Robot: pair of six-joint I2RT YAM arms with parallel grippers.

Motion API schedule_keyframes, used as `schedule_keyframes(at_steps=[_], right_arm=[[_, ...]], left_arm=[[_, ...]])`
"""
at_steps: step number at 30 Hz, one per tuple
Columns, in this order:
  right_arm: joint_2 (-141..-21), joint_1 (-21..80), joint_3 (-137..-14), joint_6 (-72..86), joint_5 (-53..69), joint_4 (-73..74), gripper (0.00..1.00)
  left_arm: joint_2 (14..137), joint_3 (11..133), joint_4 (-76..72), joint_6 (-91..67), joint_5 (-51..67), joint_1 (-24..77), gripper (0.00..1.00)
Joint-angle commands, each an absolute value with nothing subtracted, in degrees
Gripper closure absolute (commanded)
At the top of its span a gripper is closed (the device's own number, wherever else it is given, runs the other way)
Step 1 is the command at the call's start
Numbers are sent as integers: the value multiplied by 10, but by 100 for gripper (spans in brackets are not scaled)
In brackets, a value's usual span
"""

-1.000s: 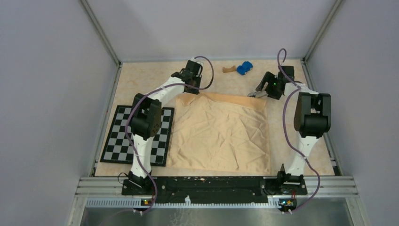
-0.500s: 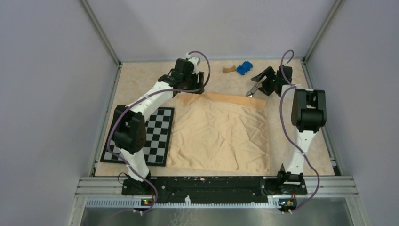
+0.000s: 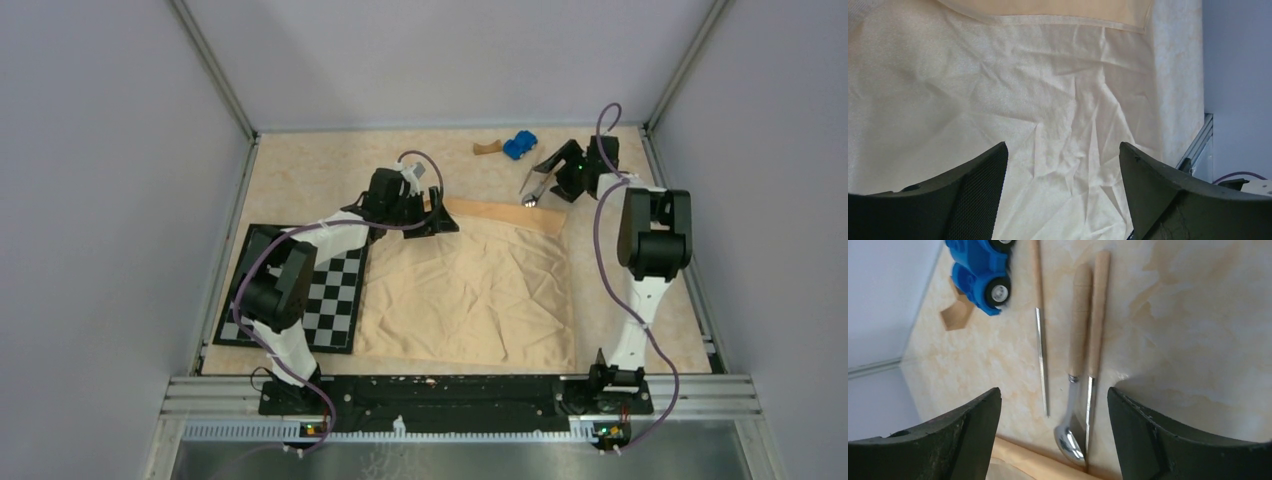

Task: Fold the napkin into a case and place the utensils inside
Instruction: Move the utensils to the center of the board.

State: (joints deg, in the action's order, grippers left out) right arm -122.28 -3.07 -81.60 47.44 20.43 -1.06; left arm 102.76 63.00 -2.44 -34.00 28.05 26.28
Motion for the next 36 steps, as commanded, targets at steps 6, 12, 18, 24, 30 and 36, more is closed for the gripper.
schedule_keyframes(at_steps=[6,12,18,24,30,36], right_arm=[[-1138,20,-712,396,159,22,23],[-1194,37,-750,426,180,-22,23],[-1248,40,-819,443,194,-50,23],[-1294,41,-887,435,207,-41,23],[-1289,44,-943,407,206,27,23],[-1239,52,-1001,316,130,187,22]], left_arm=[[1029,611,-124,-379,272,263,13],[1032,615,-119,-374,261,263,13],[1041,623,-113,-370,248,262,13],[1051,639,-110,-375,239,262,13],[1060,645,-115,-380,226,260,12],[1088,667,-130,-383,234,254,12]])
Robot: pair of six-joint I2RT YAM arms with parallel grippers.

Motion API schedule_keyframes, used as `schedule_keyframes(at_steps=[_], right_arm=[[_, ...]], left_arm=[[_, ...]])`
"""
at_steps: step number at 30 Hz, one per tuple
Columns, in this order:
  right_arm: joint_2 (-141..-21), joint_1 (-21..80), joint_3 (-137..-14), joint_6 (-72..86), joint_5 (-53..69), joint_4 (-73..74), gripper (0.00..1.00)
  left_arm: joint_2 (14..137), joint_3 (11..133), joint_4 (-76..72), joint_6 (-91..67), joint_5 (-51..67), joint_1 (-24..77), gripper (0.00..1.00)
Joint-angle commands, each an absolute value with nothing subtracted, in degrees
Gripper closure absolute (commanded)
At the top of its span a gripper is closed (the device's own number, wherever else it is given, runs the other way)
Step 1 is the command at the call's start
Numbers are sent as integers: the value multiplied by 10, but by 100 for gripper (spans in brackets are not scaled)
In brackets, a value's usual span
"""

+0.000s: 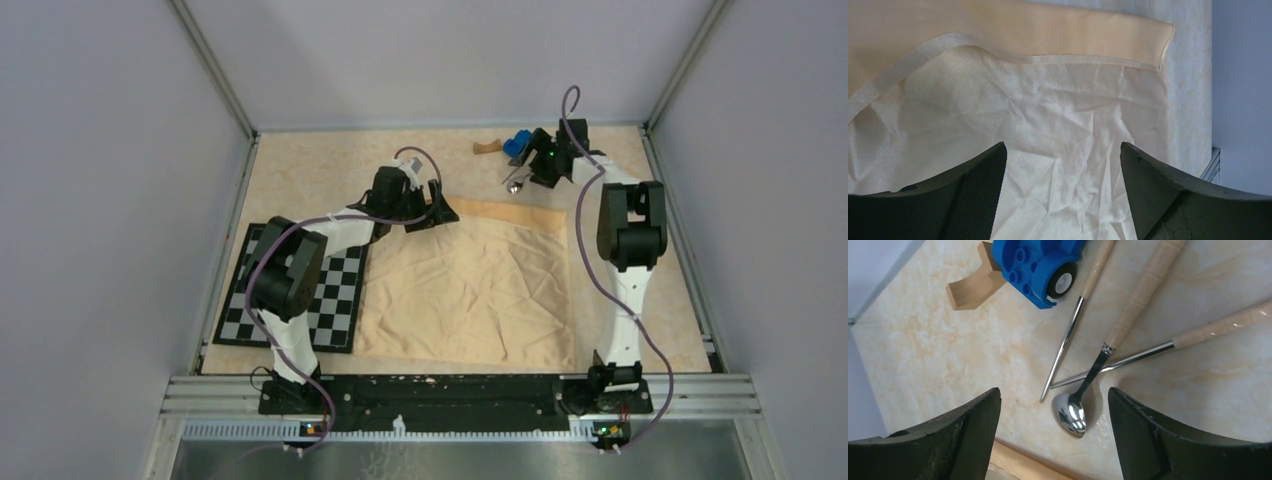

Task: Fold the napkin into a case and place the utensils inside
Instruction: Move the utensils to the center of the board, then smooth out the napkin at the center of the board.

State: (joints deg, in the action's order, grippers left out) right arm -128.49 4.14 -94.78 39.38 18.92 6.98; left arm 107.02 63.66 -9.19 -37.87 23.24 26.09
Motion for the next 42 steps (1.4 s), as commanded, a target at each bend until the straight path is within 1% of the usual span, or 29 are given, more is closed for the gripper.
schedule_keyframes(at_steps=[1,5,7,9,12,15,17,21,24,28,30,32,34,38,40,42], right_arm=[[-1229,53,-1008,298,113,219,22],[-1189,53,-1029,234,49,309,21],[-1155,53,-1001,214,31,330,21],[-1098,55,-925,206,55,295,21],[-1030,57,-808,218,127,241,21],[-983,74,-695,257,206,161,21],[-967,101,-644,286,223,106,21],[-988,154,-610,343,242,22,22],[-1021,182,-608,365,199,-37,23],[-1077,194,-633,381,123,-72,23],[-1106,194,-649,383,89,-74,23],[-1134,192,-674,377,53,-59,23],[-1154,188,-699,370,29,-52,23],[-1187,172,-767,349,14,-17,23],[-1185,167,-784,330,23,-2,23],[-1171,163,-780,327,48,21,23]], left_arm=[[1095,671,-135,-384,236,254,12],[1122,689,-140,-385,243,253,12],[1136,702,-138,-383,244,252,12],[1155,724,-137,-369,243,251,12],[1188,770,-123,-351,251,247,12],[1220,811,-126,-313,233,245,12],[1245,850,-118,-294,234,239,12],[1274,915,-135,-256,240,226,12],[1289,960,-145,-228,232,215,12],[1312,1045,-59,-174,217,198,12],[1304,1058,-13,-169,220,191,12],[1270,1042,32,-170,219,189,12],[1220,991,40,-184,219,189,11],[1114,781,-64,-250,252,192,10],[1091,720,-95,-267,255,191,9],[1088,699,-92,-266,234,191,9]])
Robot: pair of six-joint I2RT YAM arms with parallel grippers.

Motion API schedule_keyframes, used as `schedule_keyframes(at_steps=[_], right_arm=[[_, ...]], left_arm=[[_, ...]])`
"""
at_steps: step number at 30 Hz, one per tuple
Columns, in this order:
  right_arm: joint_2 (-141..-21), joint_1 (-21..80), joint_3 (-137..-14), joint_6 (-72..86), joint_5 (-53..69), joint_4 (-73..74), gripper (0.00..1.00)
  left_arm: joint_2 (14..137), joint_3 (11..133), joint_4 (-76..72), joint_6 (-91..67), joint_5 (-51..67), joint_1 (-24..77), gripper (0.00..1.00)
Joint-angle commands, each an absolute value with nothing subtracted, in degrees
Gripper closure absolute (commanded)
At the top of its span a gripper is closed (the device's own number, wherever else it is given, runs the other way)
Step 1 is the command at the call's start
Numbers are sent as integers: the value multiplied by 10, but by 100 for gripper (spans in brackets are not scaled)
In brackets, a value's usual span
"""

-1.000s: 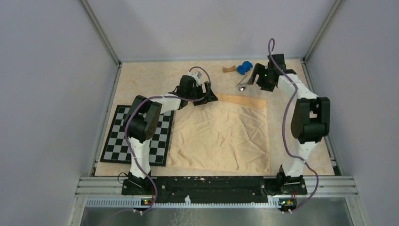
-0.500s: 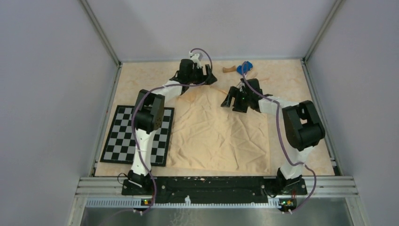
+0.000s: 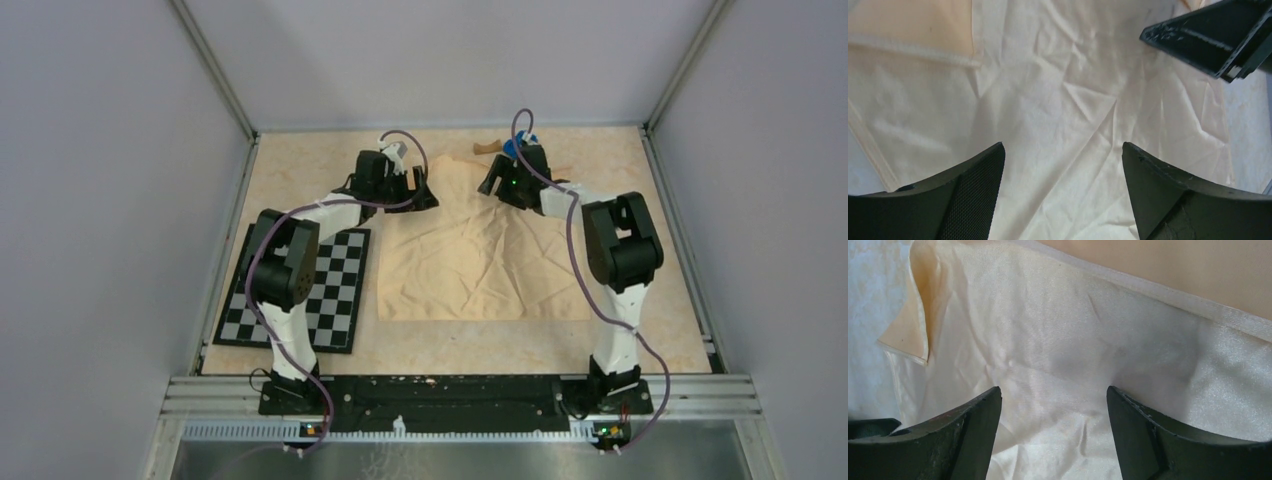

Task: Fold the napkin into a case and place the utensils inside
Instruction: Smooth out the napkin at the center of the board.

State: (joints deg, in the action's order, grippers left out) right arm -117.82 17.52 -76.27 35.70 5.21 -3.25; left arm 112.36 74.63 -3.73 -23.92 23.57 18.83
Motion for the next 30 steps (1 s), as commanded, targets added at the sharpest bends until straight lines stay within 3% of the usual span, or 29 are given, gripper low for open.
schedule_keyframes(at_steps=[1,13,22,30], right_arm=[[-1163,163,-769,327,63,21,23],[-1101,162,-651,308,127,-12,23],[-1099,161,-655,292,132,-8,23],[-1109,161,-647,290,147,-18,24]], left_arm=[[1094,698,-89,-263,226,190,9],[1212,813,-122,-272,201,174,9],[1138,689,-194,-295,189,166,8],[1184,723,-225,-309,200,159,8]])
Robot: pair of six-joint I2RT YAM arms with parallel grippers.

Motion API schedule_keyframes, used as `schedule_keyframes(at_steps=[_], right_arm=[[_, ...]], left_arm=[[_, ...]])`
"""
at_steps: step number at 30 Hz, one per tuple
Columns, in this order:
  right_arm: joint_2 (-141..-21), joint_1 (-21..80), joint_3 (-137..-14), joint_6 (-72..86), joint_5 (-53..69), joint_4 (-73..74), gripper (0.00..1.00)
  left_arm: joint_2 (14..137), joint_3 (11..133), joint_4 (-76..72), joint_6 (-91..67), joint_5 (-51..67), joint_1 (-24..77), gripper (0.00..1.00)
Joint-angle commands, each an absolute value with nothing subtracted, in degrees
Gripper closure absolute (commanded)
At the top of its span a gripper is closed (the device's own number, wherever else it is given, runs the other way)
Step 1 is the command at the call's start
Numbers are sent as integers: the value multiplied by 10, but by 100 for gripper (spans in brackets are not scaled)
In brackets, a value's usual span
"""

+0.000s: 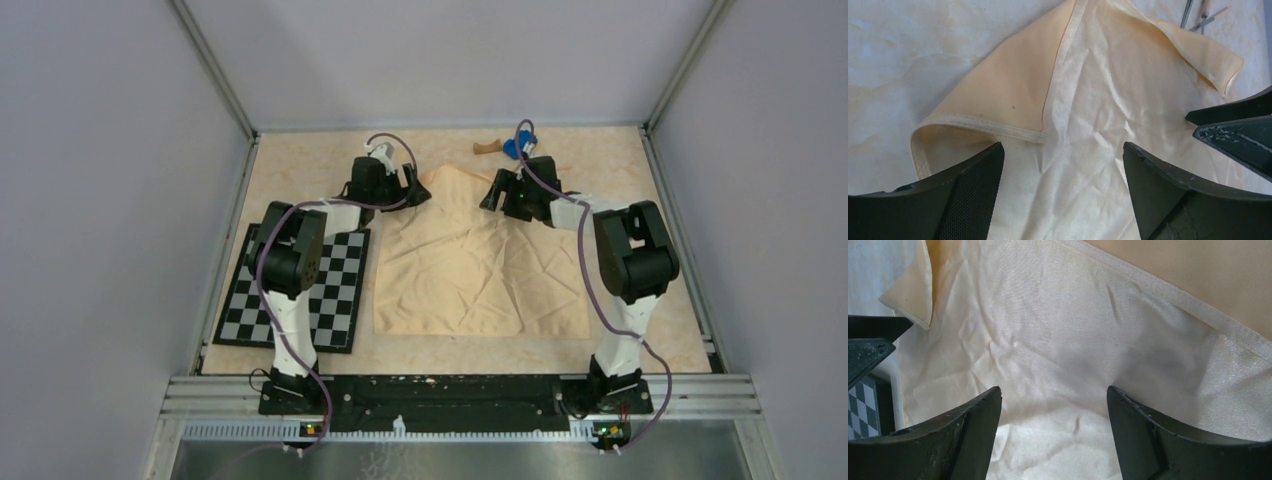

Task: Fold the napkin into a case and place the utensils inside
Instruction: Smooth out the napkin at the center of the board.

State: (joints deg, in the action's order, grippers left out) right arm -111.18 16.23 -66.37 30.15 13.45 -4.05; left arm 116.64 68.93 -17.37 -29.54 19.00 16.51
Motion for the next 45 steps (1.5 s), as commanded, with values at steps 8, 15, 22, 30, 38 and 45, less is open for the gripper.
schedule_keyframes(at_steps=[8,15,22,30,38,45], right_arm=[[-1115,162,-638,293,164,-22,24],[-1040,164,-634,275,137,46,24],[-994,172,-618,254,107,129,24],[-943,173,-484,280,120,95,24],[-836,175,-393,269,127,123,24],[-746,157,-422,266,85,193,22]], left_arm=[[1234,733,-536,-354,163,143,6],[1175,738,-446,-375,161,100,1],[1031,649,-197,-365,267,143,1],[947,498,-166,-386,219,303,1],[909,361,-205,-479,163,353,1],[845,276,-207,-517,147,415,1]])
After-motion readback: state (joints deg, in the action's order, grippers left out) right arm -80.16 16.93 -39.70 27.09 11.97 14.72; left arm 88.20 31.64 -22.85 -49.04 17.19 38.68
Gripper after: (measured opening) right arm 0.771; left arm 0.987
